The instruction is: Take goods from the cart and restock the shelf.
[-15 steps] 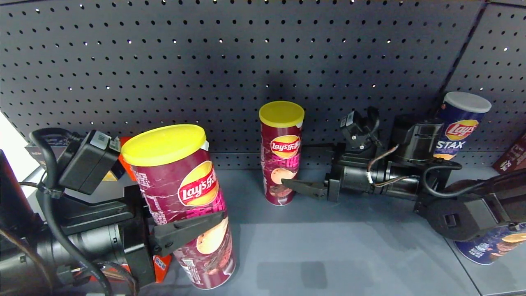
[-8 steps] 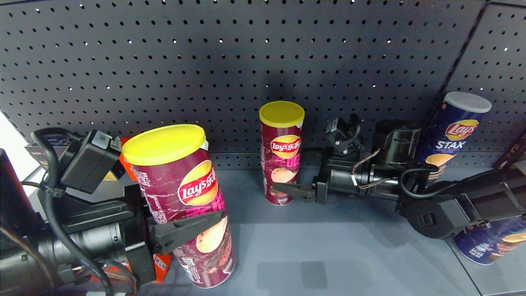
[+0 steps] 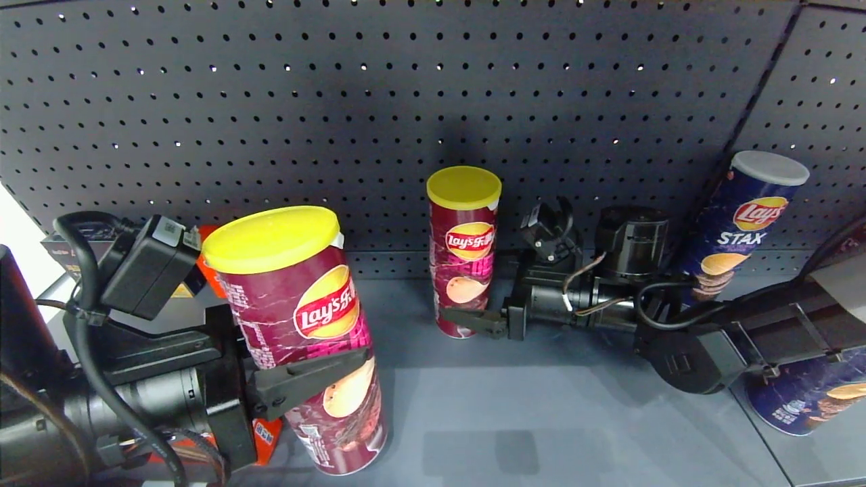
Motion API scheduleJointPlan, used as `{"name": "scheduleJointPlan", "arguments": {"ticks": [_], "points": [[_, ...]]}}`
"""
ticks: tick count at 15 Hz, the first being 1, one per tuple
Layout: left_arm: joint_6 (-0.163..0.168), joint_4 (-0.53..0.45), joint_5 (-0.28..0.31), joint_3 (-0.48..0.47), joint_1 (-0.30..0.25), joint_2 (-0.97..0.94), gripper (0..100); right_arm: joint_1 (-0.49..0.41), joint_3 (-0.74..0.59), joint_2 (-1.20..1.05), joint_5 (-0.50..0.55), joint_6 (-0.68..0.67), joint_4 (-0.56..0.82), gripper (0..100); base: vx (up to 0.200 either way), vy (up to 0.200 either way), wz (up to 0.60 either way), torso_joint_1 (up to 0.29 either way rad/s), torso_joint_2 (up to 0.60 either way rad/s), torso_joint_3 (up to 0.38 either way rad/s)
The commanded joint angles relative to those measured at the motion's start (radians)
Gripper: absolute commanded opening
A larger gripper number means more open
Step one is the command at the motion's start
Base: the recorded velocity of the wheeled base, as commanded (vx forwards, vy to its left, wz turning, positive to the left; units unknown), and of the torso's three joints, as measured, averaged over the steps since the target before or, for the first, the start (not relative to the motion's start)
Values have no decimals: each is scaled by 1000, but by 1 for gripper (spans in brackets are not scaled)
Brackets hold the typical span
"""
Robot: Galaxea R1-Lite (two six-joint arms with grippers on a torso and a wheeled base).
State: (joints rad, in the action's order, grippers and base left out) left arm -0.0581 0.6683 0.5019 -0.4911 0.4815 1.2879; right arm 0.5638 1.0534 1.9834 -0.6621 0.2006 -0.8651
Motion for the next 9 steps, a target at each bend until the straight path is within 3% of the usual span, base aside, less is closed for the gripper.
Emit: {"name": "scheduleJointPlan", "arguments": {"ticks": [1,4,5,9], "points": [[0,1,0,-1,0,1,0,-1,2,11,1,0,0,100,0,0,0,0,0,0],[0,1,0,-1,0,-1,0,-2,0,12,-4,2,-2,100,0,0,0,0,0,0],[0,1,0,-1,0,-1,0,-1,0,12,1,2,-2,0,0,0,0,0,0,0],[0,1,0,0,0,-1,0,1,-6,0,12,2,1,0,0,0,0,0,0,0]]}}
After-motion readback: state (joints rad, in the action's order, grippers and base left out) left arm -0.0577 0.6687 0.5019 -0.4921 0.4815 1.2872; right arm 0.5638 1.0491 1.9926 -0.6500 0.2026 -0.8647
